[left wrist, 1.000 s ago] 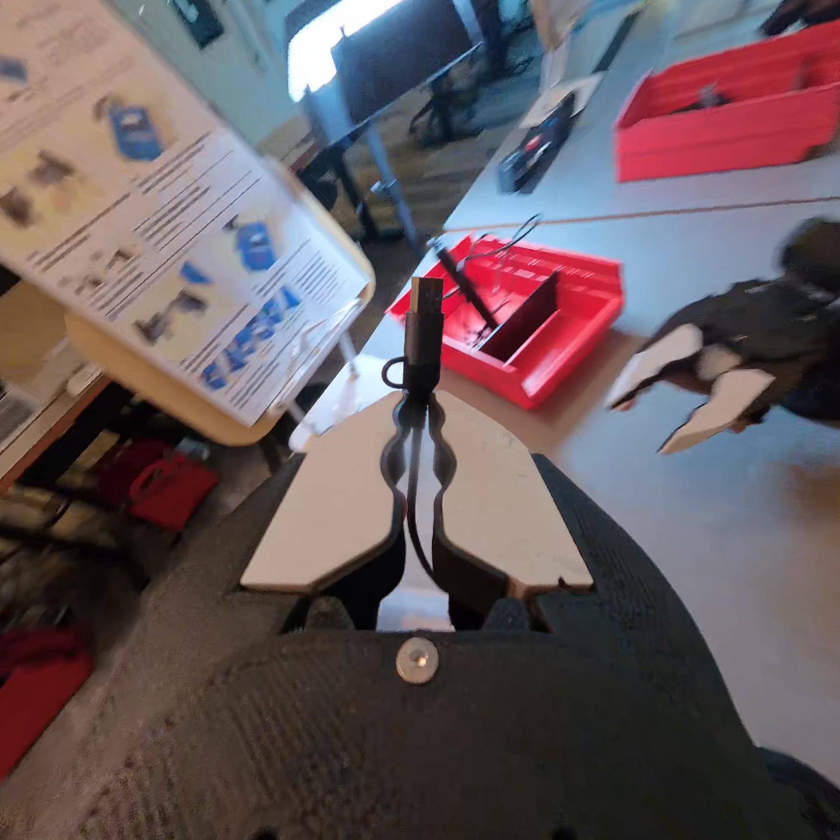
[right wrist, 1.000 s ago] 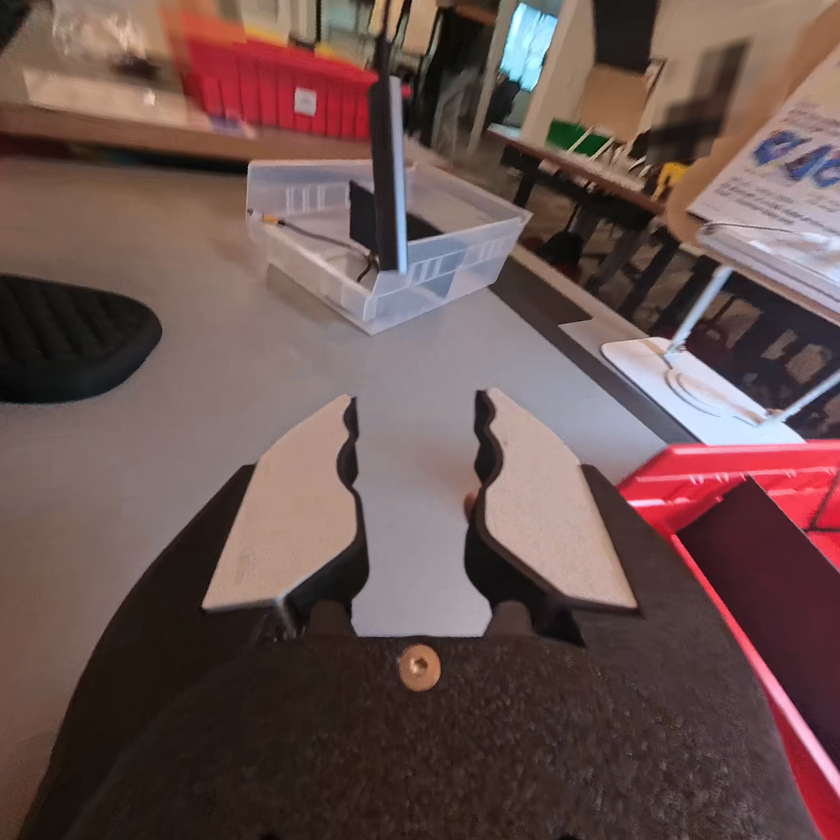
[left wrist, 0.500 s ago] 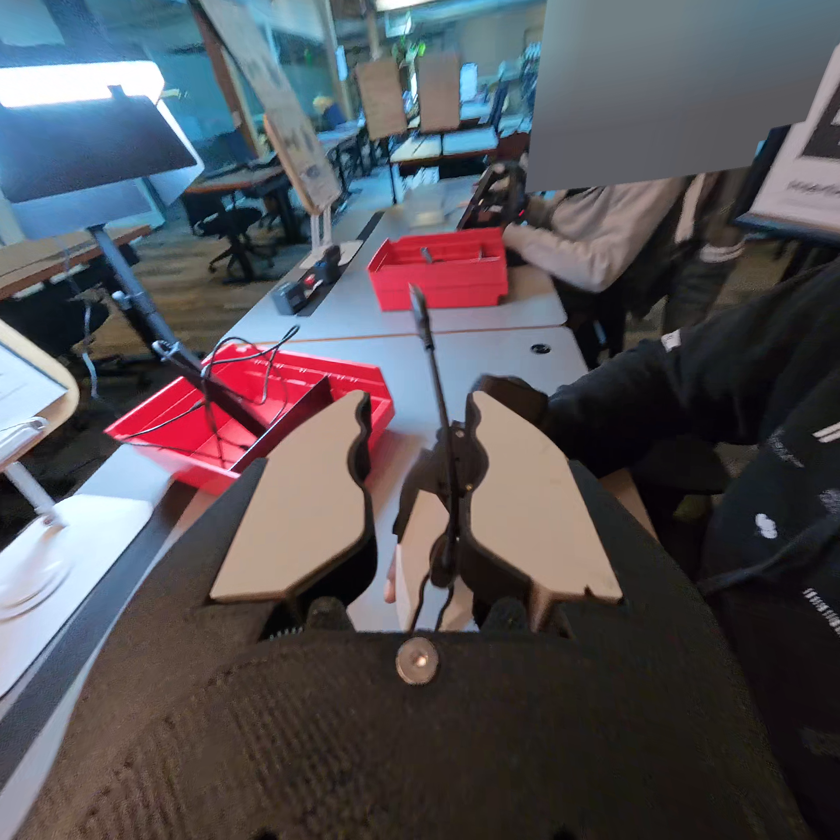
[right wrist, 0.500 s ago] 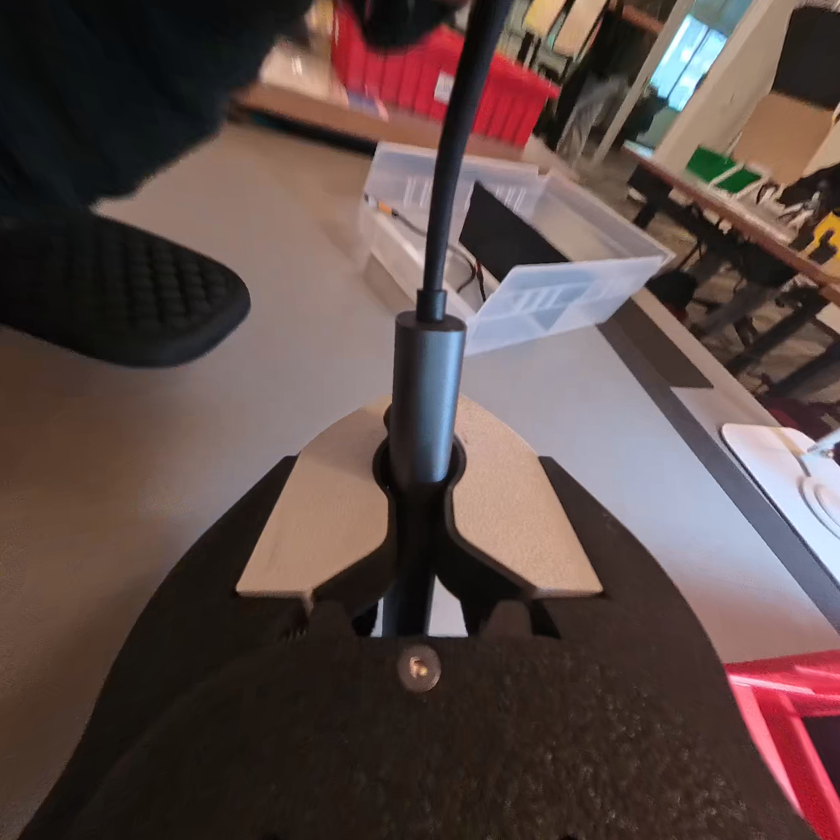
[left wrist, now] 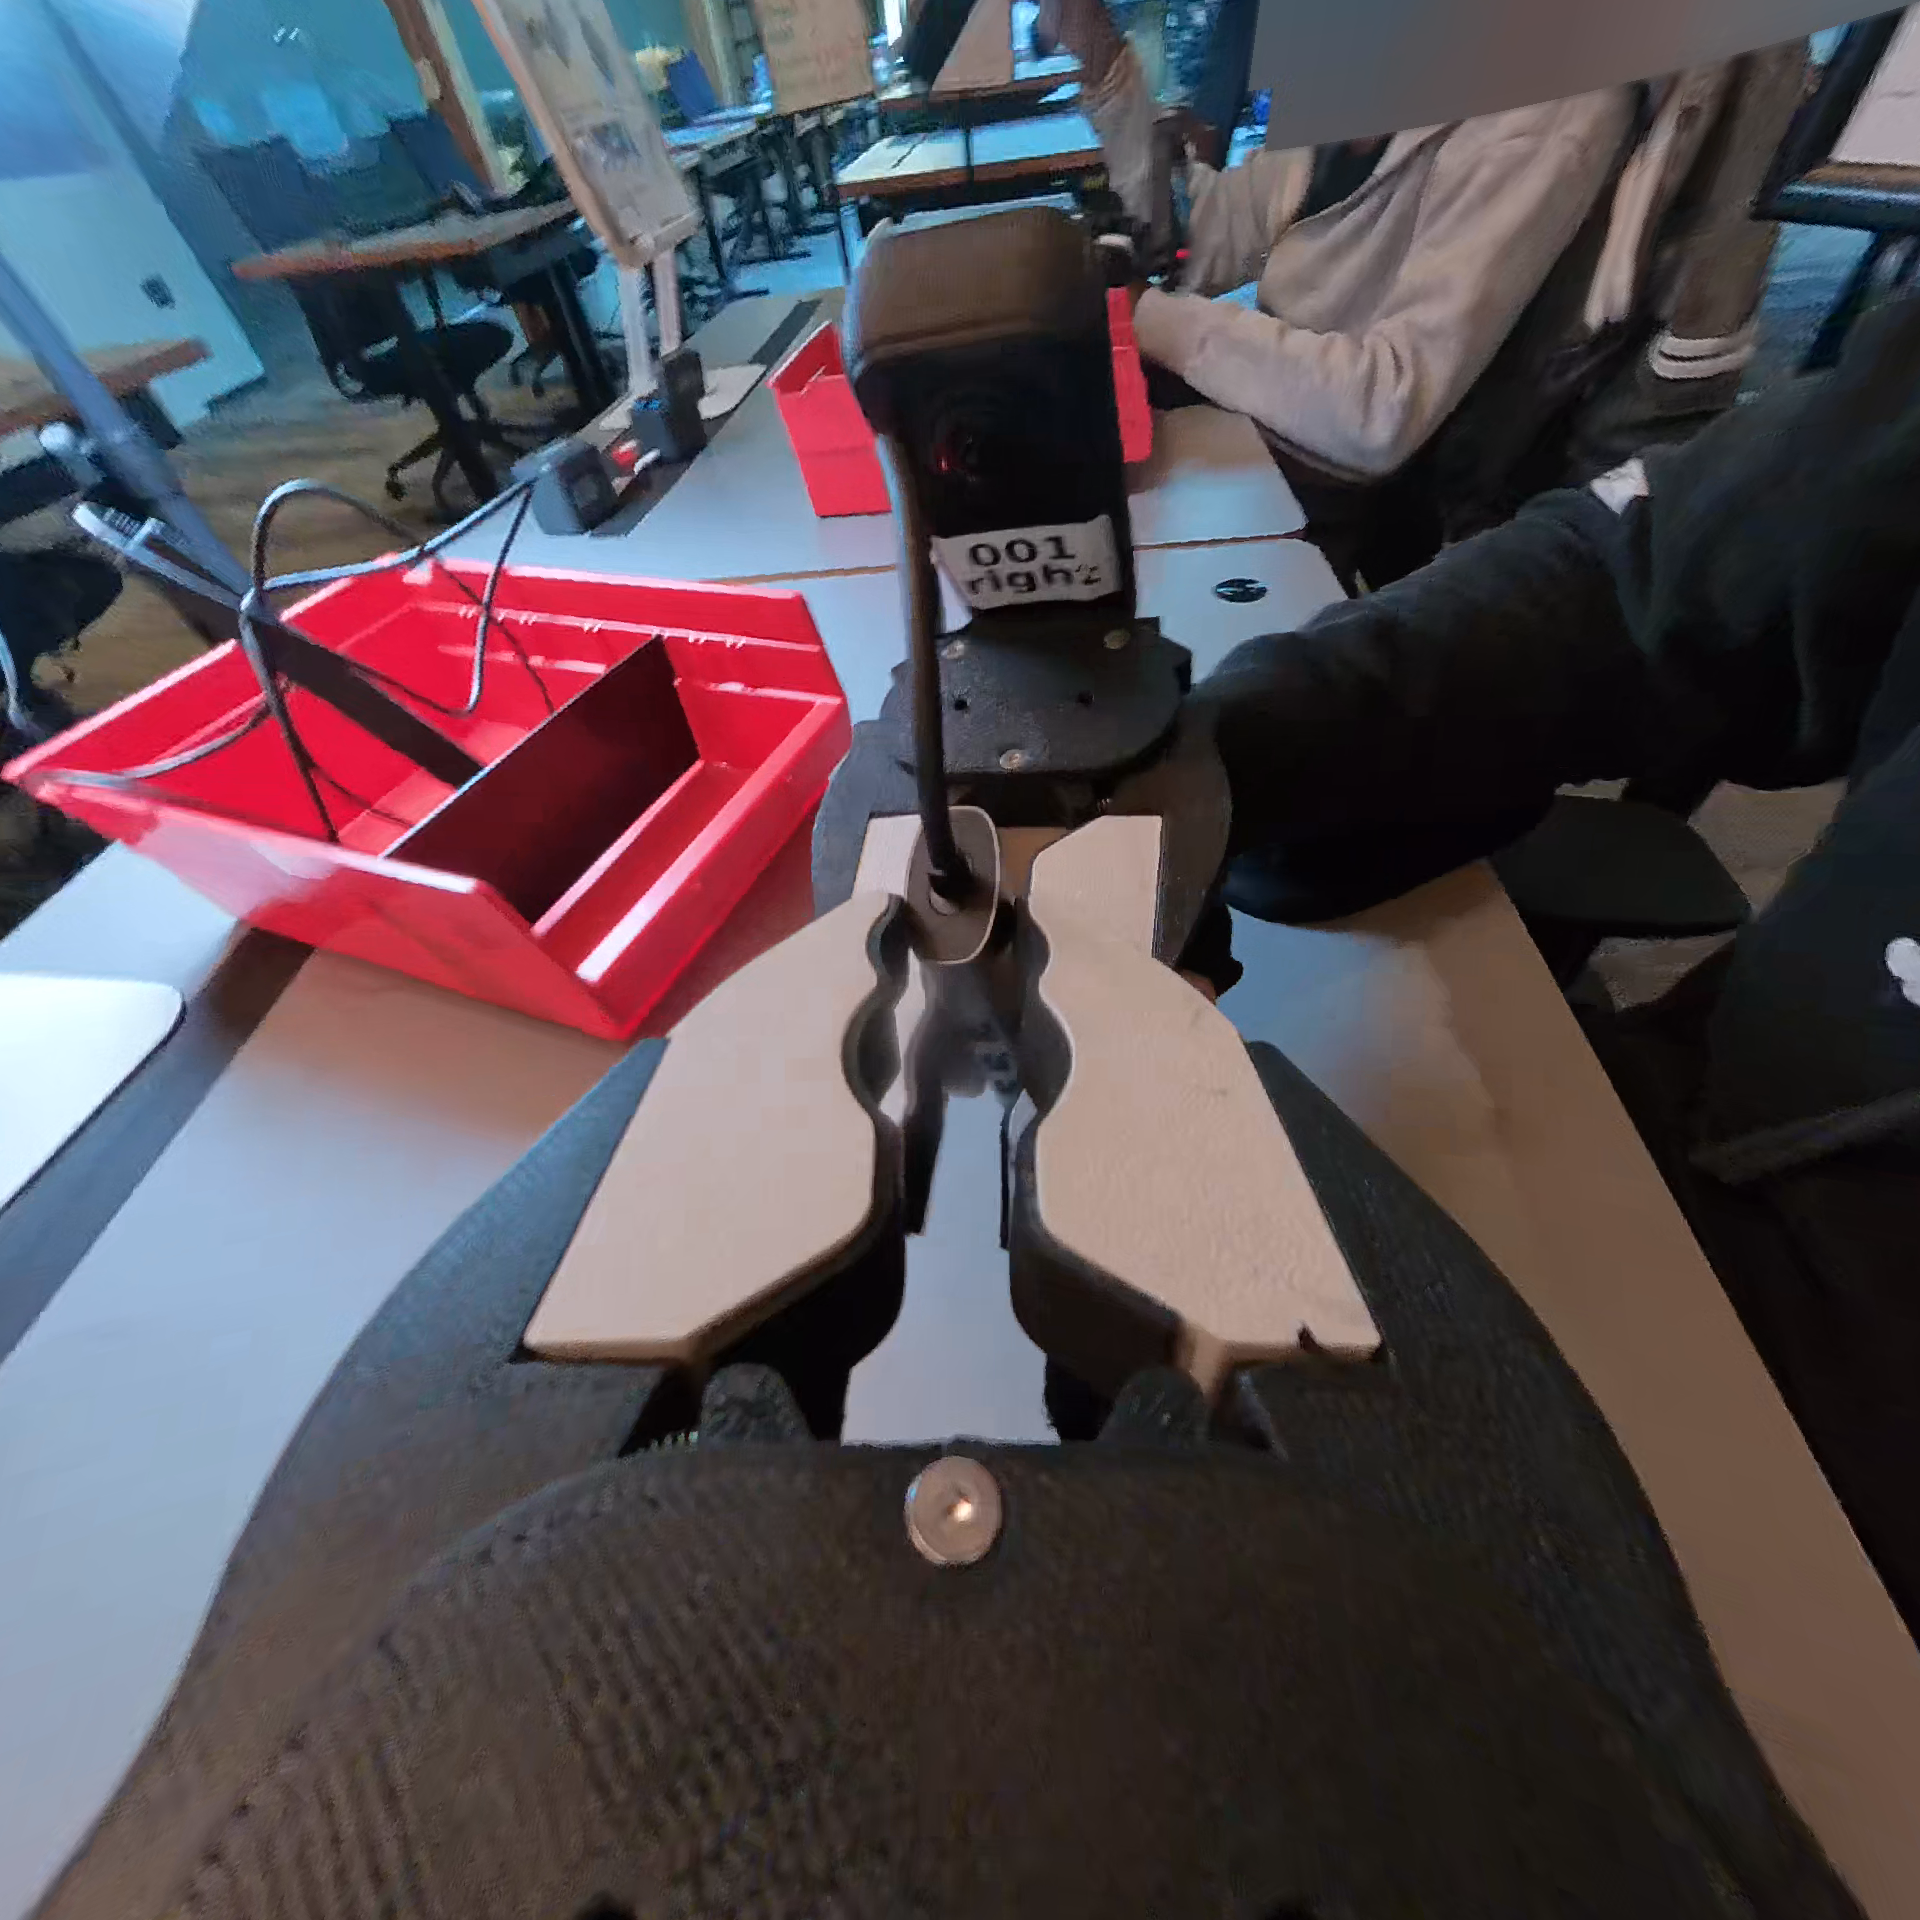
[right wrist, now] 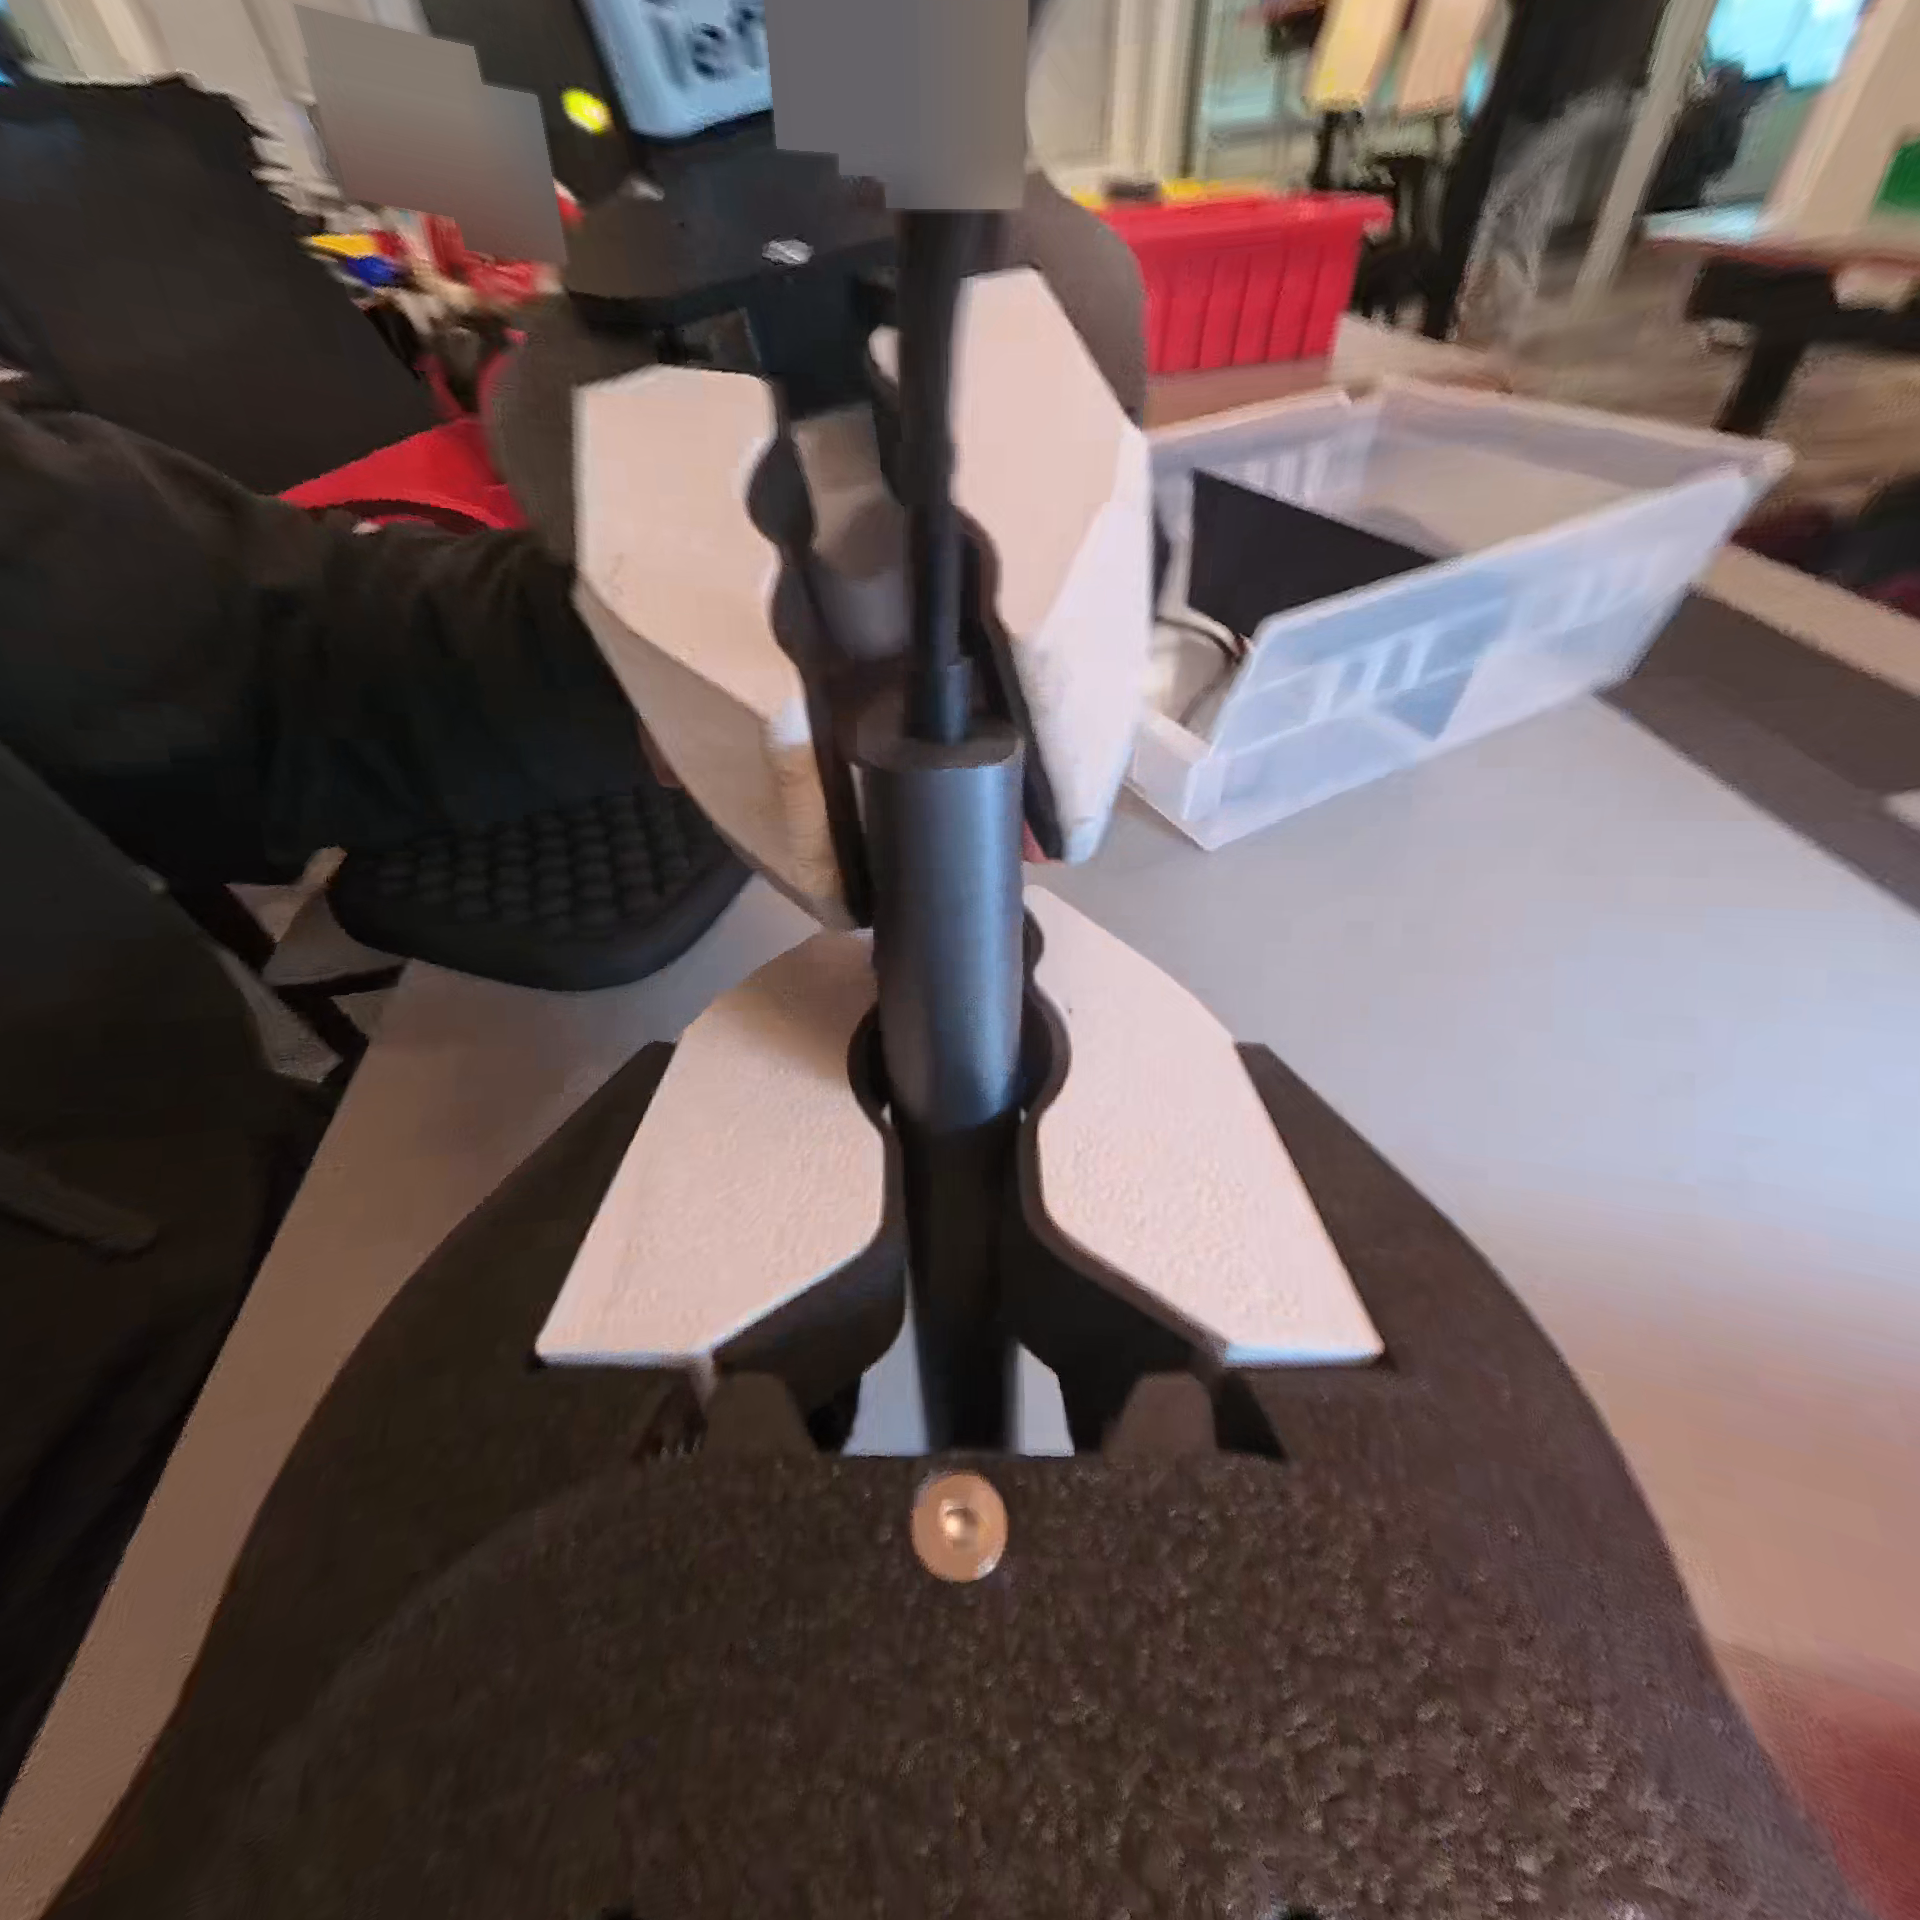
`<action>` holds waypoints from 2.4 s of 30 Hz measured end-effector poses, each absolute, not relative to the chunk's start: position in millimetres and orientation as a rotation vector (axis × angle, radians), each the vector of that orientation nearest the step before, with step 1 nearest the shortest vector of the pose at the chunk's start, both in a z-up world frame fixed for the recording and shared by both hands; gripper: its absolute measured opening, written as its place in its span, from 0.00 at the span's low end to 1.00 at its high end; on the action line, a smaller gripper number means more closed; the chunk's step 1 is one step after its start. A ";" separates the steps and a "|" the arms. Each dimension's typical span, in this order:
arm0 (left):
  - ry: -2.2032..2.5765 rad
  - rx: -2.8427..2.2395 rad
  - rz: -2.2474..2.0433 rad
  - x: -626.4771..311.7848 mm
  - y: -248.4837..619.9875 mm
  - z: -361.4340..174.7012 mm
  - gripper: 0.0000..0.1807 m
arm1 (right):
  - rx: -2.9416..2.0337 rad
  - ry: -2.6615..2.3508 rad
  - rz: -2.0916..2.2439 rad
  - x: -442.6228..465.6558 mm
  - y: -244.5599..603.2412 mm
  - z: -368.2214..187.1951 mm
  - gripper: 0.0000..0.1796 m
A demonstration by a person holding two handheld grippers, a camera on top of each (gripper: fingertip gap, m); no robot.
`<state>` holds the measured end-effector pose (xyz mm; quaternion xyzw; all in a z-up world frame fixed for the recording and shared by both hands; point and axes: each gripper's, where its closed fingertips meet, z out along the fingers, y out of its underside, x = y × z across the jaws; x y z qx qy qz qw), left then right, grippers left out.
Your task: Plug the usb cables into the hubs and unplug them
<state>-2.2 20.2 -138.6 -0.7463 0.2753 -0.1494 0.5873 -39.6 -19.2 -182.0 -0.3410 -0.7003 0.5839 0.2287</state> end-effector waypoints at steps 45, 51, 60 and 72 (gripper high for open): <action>1.011 -1.751 0.120 2.9 15.4 -188.0 0.09 | -0.565 -2.068 0.670 -42.3 14.6 -231.7 0.11; 0.986 -1.710 0.062 10.1 15.6 -183.6 0.09 | -0.566 -2.078 0.795 -37.1 8.6 -228.0 0.10; 0.868 -1.813 -0.161 -25.3 9.1 -199.1 0.20 | -0.559 -1.837 1.338 -17.1 2.9 -161.3 0.10; 0.964 -1.842 -0.136 -17.1 5.3 -205.9 0.09 | -0.434 -1.885 1.231 -9.8 -4.6 -167.3 0.10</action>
